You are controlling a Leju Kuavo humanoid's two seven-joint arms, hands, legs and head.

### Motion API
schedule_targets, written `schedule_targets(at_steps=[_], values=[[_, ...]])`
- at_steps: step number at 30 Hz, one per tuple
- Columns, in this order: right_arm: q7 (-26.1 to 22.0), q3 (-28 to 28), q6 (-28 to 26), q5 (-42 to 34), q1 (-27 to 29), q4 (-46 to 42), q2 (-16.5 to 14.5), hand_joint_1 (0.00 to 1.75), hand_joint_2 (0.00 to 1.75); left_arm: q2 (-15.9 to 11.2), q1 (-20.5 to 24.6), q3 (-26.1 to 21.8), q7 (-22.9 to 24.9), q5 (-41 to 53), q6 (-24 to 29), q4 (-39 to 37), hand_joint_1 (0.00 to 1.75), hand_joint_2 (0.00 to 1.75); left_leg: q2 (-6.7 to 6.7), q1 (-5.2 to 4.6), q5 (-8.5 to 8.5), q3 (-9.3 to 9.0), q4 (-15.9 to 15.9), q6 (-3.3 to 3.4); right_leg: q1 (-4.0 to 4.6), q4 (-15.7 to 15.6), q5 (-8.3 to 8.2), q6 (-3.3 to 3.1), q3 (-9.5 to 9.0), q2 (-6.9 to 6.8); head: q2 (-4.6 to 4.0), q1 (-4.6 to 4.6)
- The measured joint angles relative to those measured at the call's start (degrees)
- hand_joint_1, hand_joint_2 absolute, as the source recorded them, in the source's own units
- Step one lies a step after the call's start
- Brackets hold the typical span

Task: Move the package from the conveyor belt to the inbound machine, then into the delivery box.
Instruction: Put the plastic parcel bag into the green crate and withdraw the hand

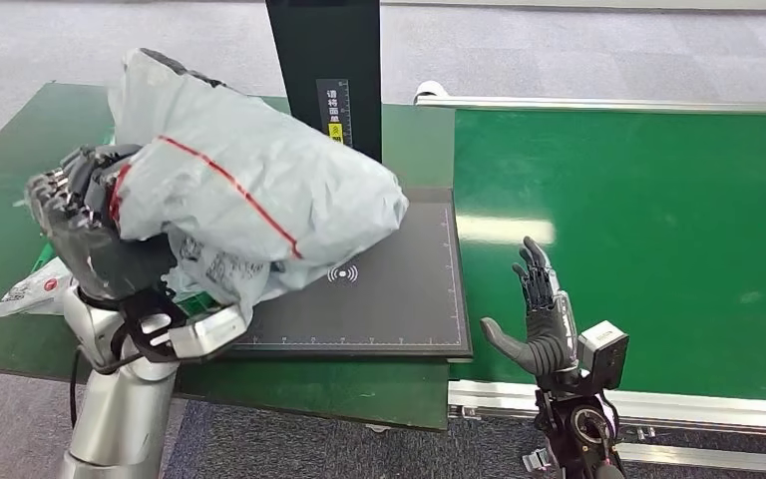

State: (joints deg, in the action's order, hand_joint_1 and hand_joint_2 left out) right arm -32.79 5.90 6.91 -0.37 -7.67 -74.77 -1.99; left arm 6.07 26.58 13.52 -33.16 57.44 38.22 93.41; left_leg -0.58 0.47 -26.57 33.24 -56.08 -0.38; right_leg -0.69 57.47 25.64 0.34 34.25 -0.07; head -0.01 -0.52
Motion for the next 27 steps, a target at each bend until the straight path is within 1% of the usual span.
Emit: schedule_targets(at_steps=[2,4,7,8,9,11,14,17,21,24,27], values=[[0.0,0.0,0.0,0.1,0.0,0.0,0.1,0.0,1.75,-0.1,3.7,-0.6,7.7,7.1,-0.2,-3.8,1.75,1.75,0.0,0.0,0.01,0.0,0.0,0.0,0.0,0.0,-0.01,0.0,-0.01,0.0,0.01,0.01],[0.1,0.0,0.0,0.3,0.1,0.0,0.1,0.0,1.75,-0.5,8.3,-1.0,17.0,14.0,-1.1,-9.3,1.75,1.75,0.04,0.01,0.03,-0.02,0.0,-0.01,0.0,0.0,-0.04,-0.03,-0.02,0.0,0.0,0.01],[0.5,0.0,0.2,0.8,0.5,-0.2,0.3,0.0,1.75,-1.7,16.6,-2.1,32.1,24.1,-5.4,-21.1,1.75,1.75,0.1,0.01,0.1,-0.06,0.0,-0.02,0.01,0.0,-0.1,-0.08,-0.03,0.03,0.0,0.01],[0.7,0.0,0.3,0.9,0.7,-0.2,0.4,0.0,1.75,-2.3,19.3,-2.5,36.2,26.7,-7.0,-25.3,1.75,1.75,0.15,0.01,0.11,-0.07,0.0,-0.03,0.02,0.0,-0.11,-0.09,-0.03,0.06,0.01,0.0],[0.9,0.0,0.4,0.9,0.7,-0.3,0.5,0.0,1.75,-3.0,21.7,-3.0,39.4,28.6,-8.5,-29.7,1.75,1.75,0.22,0.01,0.12,-0.07,0.0,-0.03,0.02,0.0,-0.13,-0.1,-0.02,0.11,0.01,-0.01],[1.1,0.0,0.5,1.0,0.8,-0.3,0.6,0.0,1.75,-4.2,25.6,-4.1,43.9,30.4,-11.4,-37.8,1.75,1.75,0.34,0.02,0.12,-0.09,0.0,-0.04,0.03,0.0,-0.14,-0.11,0.0,0.23,0.01,-0.01],[1.3,-0.1,0.6,1.3,0.7,-0.3,0.7,0.0,1.75,-5.8,28.7,-5.3,47.7,31.4,-16.2,-47.7,1.75,1.75,0.39,0.02,0.1,-0.07,0.0,-0.06,0.04,0.0,-0.12,-0.11,0.03,0.29,0.0,0.01],[1.5,0.0,0.7,1.8,0.5,-0.1,0.6,0.0,1.75,-7.0,29.5,-5.8,49.7,31.6,-20.0,-54.9,1.75,1.75,0.38,0.02,0.07,-0.02,0.0,-0.06,0.03,0.0,-0.1,-0.11,0.07,0.29,0.0,0.02],[1.7,0.0,0.6,2.4,0.1,0.4,0.4,0.0,1.75,-8.0,30.4,-5.9,51.0,31.6,-23.5,-60.7,1.75,1.75,0.34,0.01,0.05,0.03,0.0,-0.06,0.02,0.0,-0.07,-0.08,0.07,0.27,0.01,0.02],[1.9,0.0,0.6,2.9,-0.7,0.9,0.0,0.0,1.75,-8.6,30.8,-6.2,51.2,31.4,-26.5,-63.4,1.75,1.75,0.35,0.0,0.04,0.0,0.0,-0.06,0.01,0.0,-0.08,-0.08,0.04,0.28,0.0,0.01],[2.2,0.0,0.6,3.2,-1.1,1.1,-0.1,0.0,1.75,-9.1,30.8,-7.2,50.6,30.0,-26.2,-64.3,1.75,1.75,0.33,0.01,0.04,-0.05,0.0,-0.06,0.02,0.0,-0.08,-0.08,0.03,0.27,0.01,0.01]])
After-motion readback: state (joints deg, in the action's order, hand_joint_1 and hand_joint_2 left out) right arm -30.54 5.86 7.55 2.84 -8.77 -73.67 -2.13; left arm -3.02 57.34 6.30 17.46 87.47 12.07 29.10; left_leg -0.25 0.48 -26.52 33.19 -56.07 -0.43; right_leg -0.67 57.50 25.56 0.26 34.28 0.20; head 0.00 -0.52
